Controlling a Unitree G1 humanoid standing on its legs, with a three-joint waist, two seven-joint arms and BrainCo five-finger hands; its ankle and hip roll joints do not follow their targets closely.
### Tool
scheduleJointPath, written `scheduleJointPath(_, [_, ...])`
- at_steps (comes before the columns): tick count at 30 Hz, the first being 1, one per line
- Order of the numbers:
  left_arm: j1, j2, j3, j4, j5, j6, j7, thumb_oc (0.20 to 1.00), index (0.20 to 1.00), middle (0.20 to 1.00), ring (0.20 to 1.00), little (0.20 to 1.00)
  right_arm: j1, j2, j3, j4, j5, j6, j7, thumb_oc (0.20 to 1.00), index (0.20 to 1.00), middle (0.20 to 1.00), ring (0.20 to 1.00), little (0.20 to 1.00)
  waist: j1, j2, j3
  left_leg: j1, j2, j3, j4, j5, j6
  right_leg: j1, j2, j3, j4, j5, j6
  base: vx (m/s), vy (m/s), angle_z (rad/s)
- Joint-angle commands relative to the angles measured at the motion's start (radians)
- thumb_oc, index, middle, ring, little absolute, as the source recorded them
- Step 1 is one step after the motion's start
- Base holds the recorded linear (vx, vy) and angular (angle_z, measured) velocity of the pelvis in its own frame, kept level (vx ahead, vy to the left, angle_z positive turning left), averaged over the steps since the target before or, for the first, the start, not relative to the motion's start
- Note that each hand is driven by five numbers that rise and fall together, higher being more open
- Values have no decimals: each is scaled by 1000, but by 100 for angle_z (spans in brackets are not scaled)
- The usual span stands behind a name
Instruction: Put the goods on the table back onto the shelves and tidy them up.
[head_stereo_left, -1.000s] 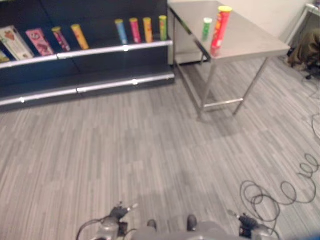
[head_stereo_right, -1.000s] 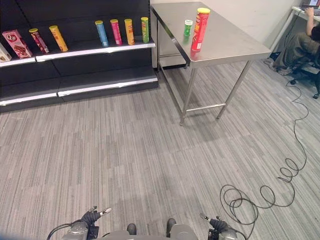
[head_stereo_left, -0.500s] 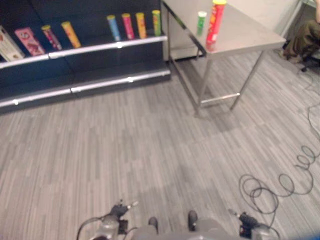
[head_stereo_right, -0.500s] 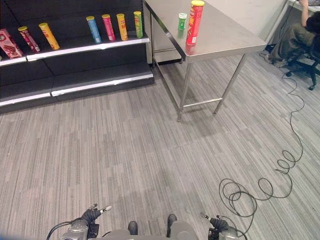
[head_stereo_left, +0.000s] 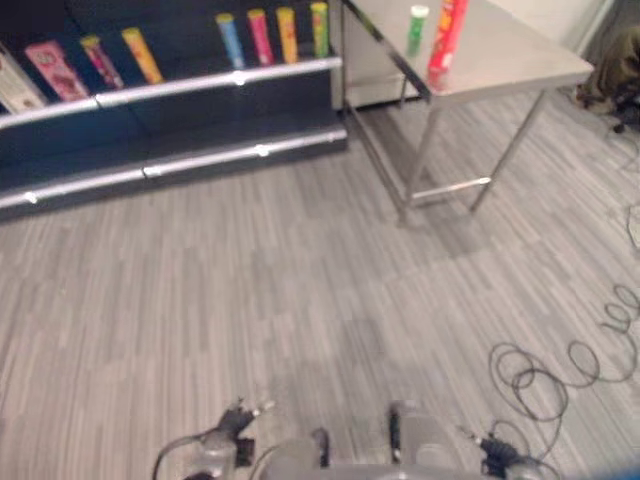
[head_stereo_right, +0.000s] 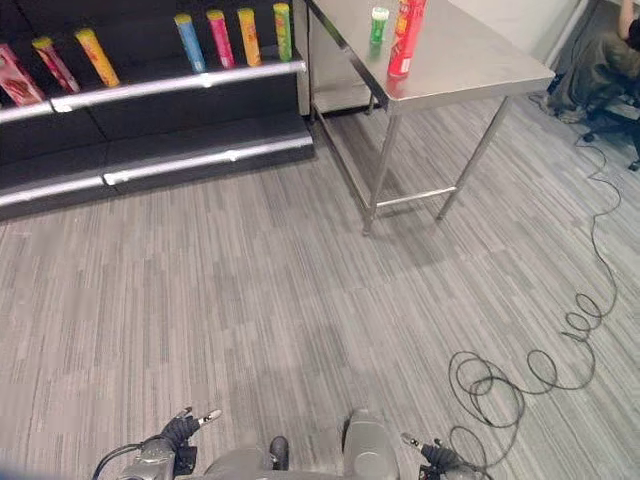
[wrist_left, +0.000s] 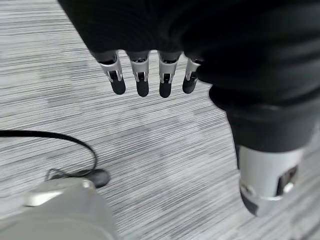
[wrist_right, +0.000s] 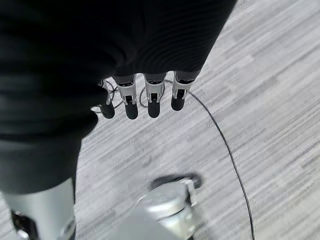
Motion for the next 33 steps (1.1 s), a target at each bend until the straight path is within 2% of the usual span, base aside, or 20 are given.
scheduleJointPath(1, [-20, 41, 20, -35, -30, -31, 2, 1000, 1000, 1000, 1000, 1000, -36, -11, 11, -20, 14, -21, -5, 1000, 1000, 1000, 1000, 1000, -32, -27, 25, 215, 21, -85, -8, -115, -90, 12, 32, -73, -230, 104, 76, 327, -108, 22])
scheduleJointPath(3, [-32, 36, 14, -33, -36, -34, 0, 1000, 1000, 1000, 1000, 1000, -24, -15, 10, -23, 12, -26, -9, 1000, 1000, 1000, 1000, 1000, -45, -34, 11, 278, 33, -116, -2, -90, -124, -21, 59, -151, -284, 131, 69, 648, -224, 45])
scheduleJointPath(5, [-30, 36, 9, -35, -28, -35, -5, 1000, 1000, 1000, 1000, 1000, -8, -18, 5, -22, 13, -26, -6, 1000, 1000, 1000, 1000, 1000, -46, -30, 2, 293, 45, -123, 9, -80, -139, 13, 60, -171, -309, 121, 53, 530, -182, 71])
scheduleJointPath(6, [-32, 28, 2, -45, -42, -33, -4, 1000, 1000, 1000, 1000, 1000, 5, -20, -10, -21, 35, -36, -10, 1000, 1000, 1000, 1000, 1000, -59, -7, -20, 295, 86, -146, 91, 53, -183, 39, 91, -124, -253, 108, 1, 565, -174, 62])
scheduleJointPath(8, [-24, 22, -5, -59, -50, -31, -15, 1000, 1000, 1000, 1000, 1000, 9, -24, -24, -9, 63, -38, -13, 1000, 1000, 1000, 1000, 1000, -58, -9, -25, 219, 92, -139, 268, 175, -198, 104, 95, -106, -272, 88, -31, 665, -238, 45])
scheduleJointPath(9, [-19, 23, -9, -86, -59, -29, -22, 1000, 1000, 1000, 1000, 1000, 6, -29, -23, -8, 85, -49, -16, 1000, 1000, 1000, 1000, 1000, -54, -23, -18, 123, 84, -101, 482, 273, -189, 178, 118, -81, -295, 59, -78, 469, -209, 2])
scheduleJointPath(10, [-19, 23, -9, -86, -59, -29, -22, 1000, 1000, 1000, 1000, 1000, 6, -29, -23, -8, 85, -49, -16, 1000, 1000, 1000, 1000, 1000, -55, -27, -20, 120, 80, -102, 481, 276, -189, 176, 113, -81, -296, 61, -78, 495, -242, -16])
scheduleJointPath(12, [-13, 26, 2, -93, -73, -25, -21, 1000, 1000, 1000, 1000, 1000, -1, -33, -13, -2, 84, -40, -18, 1000, 1000, 1000, 1000, 1000, -35, -48, -9, 52, 100, -38, 607, 267, -148, 246, 121, -60, -308, 26, -101, 416, -176, -21])
scheduleJointPath(15, [-10, 15, 2, -99, -92, -28, -16, 1000, 1000, 1000, 1000, 1000, -29, -41, 1, -8, 90, -36, -19, 1000, 1000, 1000, 1000, 1000, 8, -58, 31, -86, 104, 4, 633, 153, -111, 337, 109, -25, -311, -12, -98, 422, -68, -30])
scheduleJointPath(17, [-4, 9, 1, -95, -91, -30, -15, 1000, 1000, 1000, 1000, 1000, -44, -42, 8, -13, 88, -34, -14, 1000, 1000, 1000, 1000, 1000, 29, -55, 38, -149, 105, 30, 470, 130, -128, 385, 96, -5, -311, -38, -84, 378, 40, -35])
scheduleJointPath(18, [-4, 9, 1, -95, -91, -30, -15, 1000, 1000, 1000, 1000, 1000, -44, -42, 8, -13, 88, -34, -14, 1000, 1000, 1000, 1000, 1000, 28, -55, 38, -149, 105, 30, 469, 130, -128, 385, 95, -5, -311, -38, -84, 468, 122, -34])
scheduleJointPath(19, [2, 8, 0, -87, -81, -30, -13, 1000, 1000, 1000, 1000, 1000, -51, -40, 12, -19, 82, -34, -11, 1000, 1000, 1000, 1000, 1000, 45, -35, 35, -185, 113, 54, 207, 144, -146, 434, 93, 7, -318, -72, -68, 499, 159, -25])
scheduleJointPath(21, [9, 13, 4, -83, -67, -36, -7, 1000, 1000, 1000, 1000, 1000, -60, -40, 22, -21, 59, -37, -19, 1000, 1000, 1000, 1000, 1000, 77, -12, 20, -214, 66, 3, -26, 222, -171, 501, 101, 34, -331, -104, -54, 635, 216, -19])
scheduleJointPath(25, [4, 14, 10, -47, -60, -38, -9, 1000, 1000, 1000, 1000, 1000, -62, -36, 13, -10, 33, -37, -17, 1000, 1000, 1000, 1000, 1000, 91, -2, 3, -257, 45, -61, -111, 276, -207, 569, 85, 76, -331, -134, -26, 475, 199, -68])
scheduleJointPath(26, [15, 9, 14, -33, -55, -38, -13, 1000, 1000, 1000, 1000, 1000, -52, -31, 8, -4, 4, -31, -7, 1000, 1000, 1000, 1000, 1000, 97, 8, -18, -224, 51, -77, -134, 271, -196, 585, 44, 87, -315, -135, 3, 478, 340, -49])
scheduleJointPath(29, [18, 14, 20, -24, -47, -42, -8, 1000, 1000, 1000, 1000, 1000, -51, -25, -12, 3, -12, -24, -4, 1000, 1000, 1000, 1000, 1000, 95, -9, -45, -197, 28, -29, -87, 225, -168, 528, -67, 97, -206, 2, 71, 418, 302, -74])
scheduleJointPath(30, [18, 14, 20, -24, -47, -42, -8, 1000, 1000, 1000, 1000, 1000, -51, -25, -12, 2, -12, -24, -4, 1000, 1000, 1000, 1000, 1000, 98, -11, -45, -198, 28, -27, -86, 224, -167, 526, -69, 99, -204, 1, 71, 331, 269, -61])
scheduleJointPath(31, [12, 29, 18, -32, -42, -40, -12, 1000, 1000, 1000, 1000, 1000, -52, -29, -21, -1, -7, -19, -2, 1000, 1000, 1000, 1000, 1000, 84, -11, -41, -158, 7, -7, -67, 181, -126, 446, -116, 141, -17, 173, 75, 222, 200, -86])
scheduleJointPath(32, [12, 29, 18, -32, -42, -40, -12, 1000, 1000, 1000, 1000, 1000, -52, -29, -21, -1, -7, -19, -2, 1000, 1000, 1000, 1000, 1000, 84, -11, -41, -158, 8, -7, -67, 181, -126, 446, -116, 142, -17, 173, 75, 314, 314, -55])
scheduleJointPath(33, [2, 41, 15, -38, -38, -41, -12, 1000, 1000, 1000, 1000, 1000, -54, -31, -28, -6, 5, -17, -3, 1000, 1000, 1000, 1000, 1000, 73, -6, -29, -134, -4, 0, -63, 160, -103, 420, -129, 156, 66, 228, 56, 201, 249, -37])
